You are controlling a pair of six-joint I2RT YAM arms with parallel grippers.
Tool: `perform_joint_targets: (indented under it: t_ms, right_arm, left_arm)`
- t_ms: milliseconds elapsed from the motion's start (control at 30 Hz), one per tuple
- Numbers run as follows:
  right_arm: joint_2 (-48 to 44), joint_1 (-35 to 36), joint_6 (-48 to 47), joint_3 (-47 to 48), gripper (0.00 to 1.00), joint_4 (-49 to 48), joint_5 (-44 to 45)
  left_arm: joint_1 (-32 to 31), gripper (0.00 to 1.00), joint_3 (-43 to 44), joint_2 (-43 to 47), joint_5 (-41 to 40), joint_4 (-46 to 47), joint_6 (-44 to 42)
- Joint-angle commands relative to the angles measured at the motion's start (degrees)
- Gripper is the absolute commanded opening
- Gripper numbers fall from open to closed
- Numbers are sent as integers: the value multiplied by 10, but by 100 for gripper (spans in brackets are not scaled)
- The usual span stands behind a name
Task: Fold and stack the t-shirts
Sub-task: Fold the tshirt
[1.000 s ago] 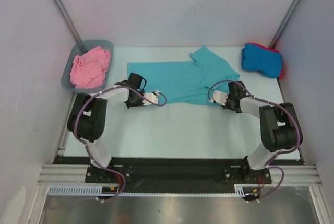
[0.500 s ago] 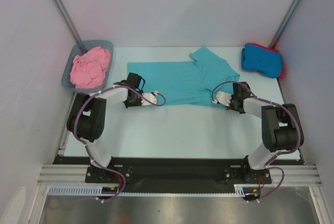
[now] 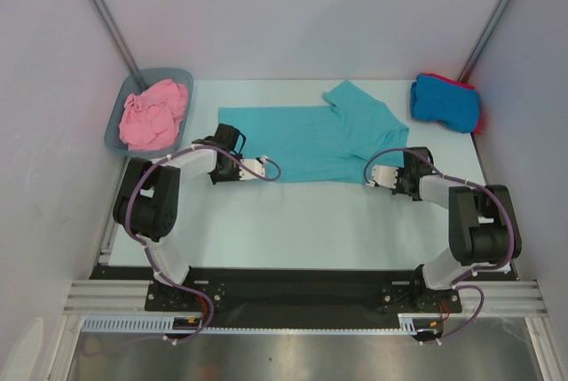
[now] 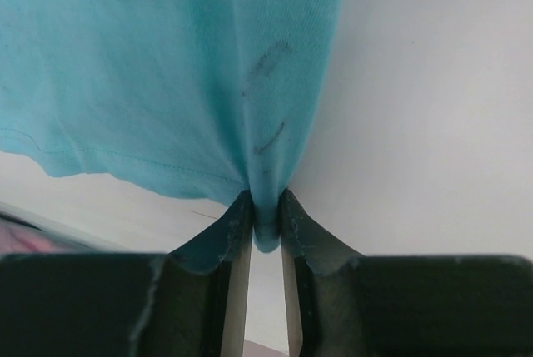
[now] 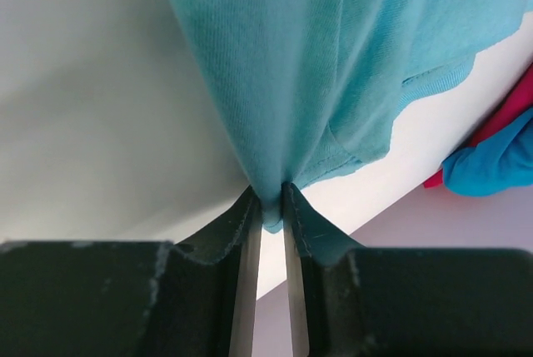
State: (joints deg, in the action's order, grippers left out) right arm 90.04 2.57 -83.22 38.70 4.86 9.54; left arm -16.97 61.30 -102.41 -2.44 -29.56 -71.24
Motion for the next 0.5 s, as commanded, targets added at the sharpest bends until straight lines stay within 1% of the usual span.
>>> perform_joint_targets:
  t_ms: [0,133,167,200,233,267,333,367,400,433,467]
  right_arm:
    - [-9,-16,-32,-23,22,13,0]
    - [-12,-21,-66,-36,21,-3,-2]
    - [-13,-21,-68,-35,21,-4,-5]
    - [-13,-21,-71,-35,21,-1,-7]
    - [-13,-36,-79,-37,21,-1,-8]
    - [-13,-37,-82,-38,21,-1,-8]
    - [-14,-37,-85,-35,21,3,-11]
    - [-15,-36,-85,-33,23,4,-11]
    - [-13,-35,-84,-29,26,12,-10]
    - [-14,-34,-79,-27,33,15,-8]
    - [-13,-33,-69,-15,41,19,-8]
  left_arm:
    - [11,26,9,14,-12,-24,-17]
    - [12,34,9,12,-12,-32,-21]
    - [12,39,10,12,-11,-35,-23]
    - [12,42,11,11,-11,-38,-26]
    - [13,45,13,9,-11,-44,-28]
    - [14,51,15,8,-13,-48,-35]
    - [15,59,20,1,-20,-50,-39]
    - [16,67,24,0,-21,-50,-37]
    - [19,71,29,0,-20,-47,-36]
    - [20,75,40,2,-20,-45,-32]
    - [23,84,45,3,-19,-45,-30]
